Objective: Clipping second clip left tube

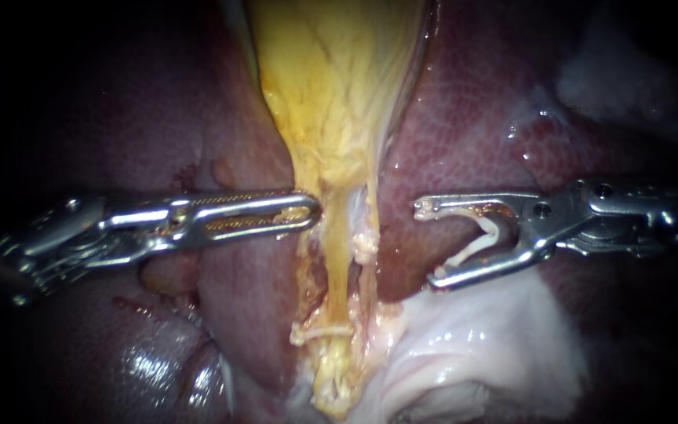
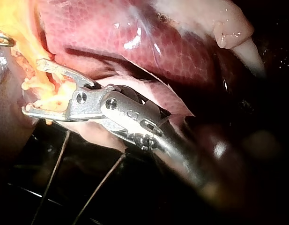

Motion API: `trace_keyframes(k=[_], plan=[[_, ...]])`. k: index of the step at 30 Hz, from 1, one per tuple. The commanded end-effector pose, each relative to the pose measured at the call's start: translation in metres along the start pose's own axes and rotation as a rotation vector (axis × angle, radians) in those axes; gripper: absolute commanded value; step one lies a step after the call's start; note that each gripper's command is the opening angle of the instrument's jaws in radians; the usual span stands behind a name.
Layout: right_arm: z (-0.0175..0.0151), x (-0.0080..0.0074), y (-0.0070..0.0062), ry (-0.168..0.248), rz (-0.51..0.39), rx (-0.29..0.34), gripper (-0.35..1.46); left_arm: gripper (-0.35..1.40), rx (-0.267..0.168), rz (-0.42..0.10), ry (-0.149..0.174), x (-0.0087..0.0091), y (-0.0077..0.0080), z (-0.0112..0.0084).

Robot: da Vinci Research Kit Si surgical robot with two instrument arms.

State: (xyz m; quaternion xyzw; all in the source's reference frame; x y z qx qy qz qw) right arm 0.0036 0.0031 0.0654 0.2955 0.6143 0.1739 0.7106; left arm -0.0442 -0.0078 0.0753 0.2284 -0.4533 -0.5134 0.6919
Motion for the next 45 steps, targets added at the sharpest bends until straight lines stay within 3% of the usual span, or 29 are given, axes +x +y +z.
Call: trace_keyframes(k=[1,3,10,15,23,29,33,36,39,45], plan=[[0.0,-0.0001,0.0,0.0,0.0,0.0,0.6,-0.35,0.004,-0.003,0.003,-0.0006,-0.0001,-0.0006],[0.0,-0.0001,0.0,0.0,-0.001,0.0,0.6,-0.35,0.006,-0.009,0.003,-0.0018,-0.0003,-0.0018],[0.0003,-0.0009,-0.0002,-0.002,-0.009,0.009,0.6,-0.35,-0.008,-0.025,-0.072,-0.0071,-0.001,-0.0087],[0.0023,-0.0035,0.0,-0.003,-0.039,0.023,0.6,-0.35,-0.015,-0.029,-0.105,-0.0089,-0.0008,-0.0121],[0.0102,-0.0107,0.002,0.029,-0.003,0.062,0.6,-0.35,-0.026,-0.024,-0.109,-0.0085,-0.0012,-0.0124],[0.0136,-0.0149,0.0045,-0.007,0.023,0.057,0.6,-0.35,-0.028,-0.024,-0.11,-0.0083,-0.0014,-0.0125],[0.0149,-0.016,0.0058,-0.017,0.036,0.053,0.6,-0.35,-0.032,-0.024,-0.113,-0.0082,-0.0016,-0.0125],[0.0161,-0.0161,0.006,-0.018,0.046,0.067,0.6,-0.35,-0.033,-0.023,-0.113,-0.0081,-0.0016,-0.0124],[0.0172,-0.0161,0.0054,-0.018,0.069,0.103,0.6,-0.35,-0.033,-0.023,-0.113,-0.0081,-0.0015,-0.0123],[0.0178,-0.0149,0.0033,0.043,0.121,0.229,0.59,-0.35,-0.032,-0.023,-0.113,-0.0081,-0.0007,-0.0122]])
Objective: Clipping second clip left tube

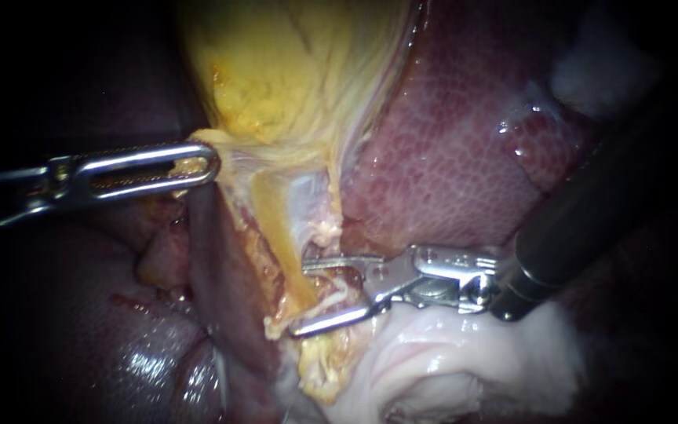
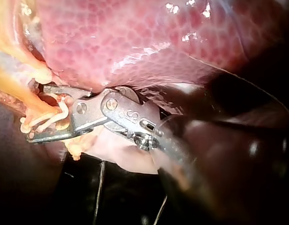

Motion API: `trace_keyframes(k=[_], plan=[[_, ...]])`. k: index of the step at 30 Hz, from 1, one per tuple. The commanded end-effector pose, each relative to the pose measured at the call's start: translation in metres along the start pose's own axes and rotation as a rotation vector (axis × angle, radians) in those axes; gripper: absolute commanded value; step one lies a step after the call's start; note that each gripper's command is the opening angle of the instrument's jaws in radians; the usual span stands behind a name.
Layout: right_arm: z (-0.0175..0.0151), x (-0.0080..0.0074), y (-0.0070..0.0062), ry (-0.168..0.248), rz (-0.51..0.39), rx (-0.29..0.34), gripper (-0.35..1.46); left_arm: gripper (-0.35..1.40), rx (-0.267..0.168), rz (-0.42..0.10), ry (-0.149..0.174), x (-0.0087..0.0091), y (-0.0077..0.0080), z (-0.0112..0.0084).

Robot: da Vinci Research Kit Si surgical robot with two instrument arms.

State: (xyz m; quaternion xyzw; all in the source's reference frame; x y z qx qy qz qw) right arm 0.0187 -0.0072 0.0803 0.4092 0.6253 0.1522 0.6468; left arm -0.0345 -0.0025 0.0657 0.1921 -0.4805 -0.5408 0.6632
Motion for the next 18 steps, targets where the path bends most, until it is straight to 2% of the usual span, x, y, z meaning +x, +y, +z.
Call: trace_keyframes(k=[1,6,8,16,18], plan=[[0.0001,0.0003,-0.0003,0.01,0.0,0.015,0.59,-0.35,0.002,0.0,0.001,0.0,0.0006,0.0001],[0.0012,0.0009,-0.0011,0.031,0.025,0.086,0.58,-0.35,0.007,0.003,-0.001,0.0003,0.0026,0.0005],[0.0015,0.001,-0.0011,0.033,0.023,0.094,0.57,-0.35,0.005,0.005,0.001,0.0006,0.0031,0.0008],[0.0035,0.0003,0.0004,0.033,0.022,0.079,0.57,-0.35,-0.008,0.01,0.007,0.0017,0.0025,0.0024],[0.0034,0.0,0.0006,0.033,0.021,0.076,0.51,-0.35,-0.008,0.01,0.007,0.0017,0.0024,0.0024]])
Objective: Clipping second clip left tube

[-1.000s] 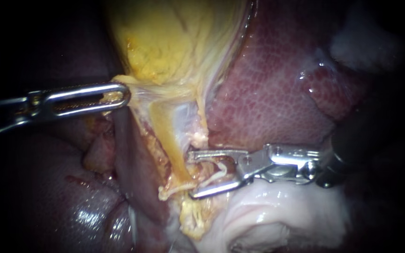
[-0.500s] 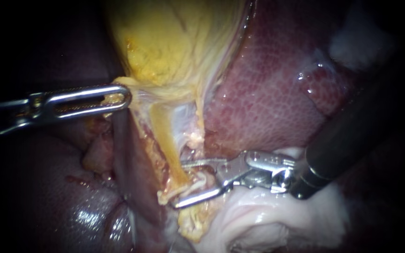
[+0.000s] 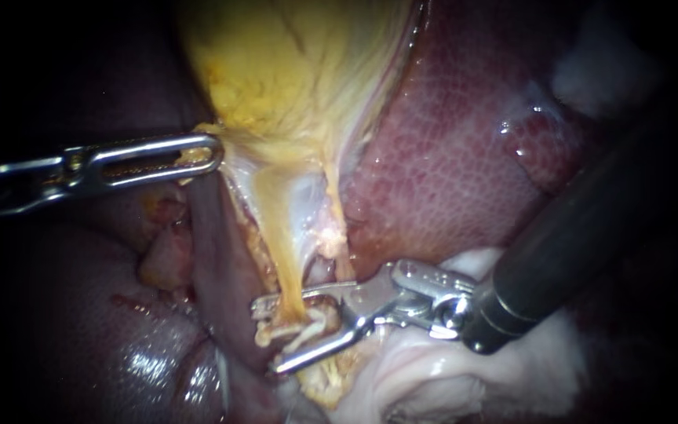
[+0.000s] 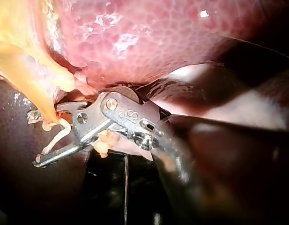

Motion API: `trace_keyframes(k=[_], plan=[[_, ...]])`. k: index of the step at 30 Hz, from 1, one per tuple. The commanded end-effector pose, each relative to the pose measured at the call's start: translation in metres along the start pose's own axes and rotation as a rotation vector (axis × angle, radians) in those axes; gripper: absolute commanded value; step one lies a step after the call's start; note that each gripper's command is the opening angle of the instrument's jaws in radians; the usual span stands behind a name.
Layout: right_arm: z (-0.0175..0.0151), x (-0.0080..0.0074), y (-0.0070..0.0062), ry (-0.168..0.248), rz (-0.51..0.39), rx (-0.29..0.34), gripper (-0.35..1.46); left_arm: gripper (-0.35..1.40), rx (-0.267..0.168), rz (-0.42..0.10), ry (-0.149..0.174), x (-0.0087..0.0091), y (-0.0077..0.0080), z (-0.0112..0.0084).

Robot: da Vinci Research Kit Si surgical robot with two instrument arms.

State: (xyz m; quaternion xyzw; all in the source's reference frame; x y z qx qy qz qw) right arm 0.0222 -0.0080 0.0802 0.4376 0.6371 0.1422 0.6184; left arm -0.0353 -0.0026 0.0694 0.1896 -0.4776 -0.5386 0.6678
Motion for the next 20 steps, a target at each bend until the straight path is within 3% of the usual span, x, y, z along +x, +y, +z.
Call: trace_keyframes(k=[1,3,4,8,20], plan=[[-0.0007,-0.0002,0.0001,-0.004,0.0,-0.001,0.29,-0.35,-0.002,0.001,0.001,0.0,0.0,-0.0001],[-0.0016,-0.0004,0.0002,-0.062,0.005,0.024,-0.13,-0.35,-0.002,0.001,0.001,0.0,0.0,-0.0001],[-0.002,-0.0004,0.0004,-0.071,0.006,0.0,-0.34,-0.35,-0.002,0.001,0.001,0.0,0.0,-0.0002],[-0.0028,-0.0006,0.001,-0.07,0.019,0.0,-0.35,-0.35,-0.002,0.0,0.001,0.0,-0.0001,-0.0002],[-0.0027,-0.0004,0.0007,-0.067,0.024,-0.006,-0.34,-0.35,0.0,0.0,0.002,0.0,-0.0003,-0.0003]])
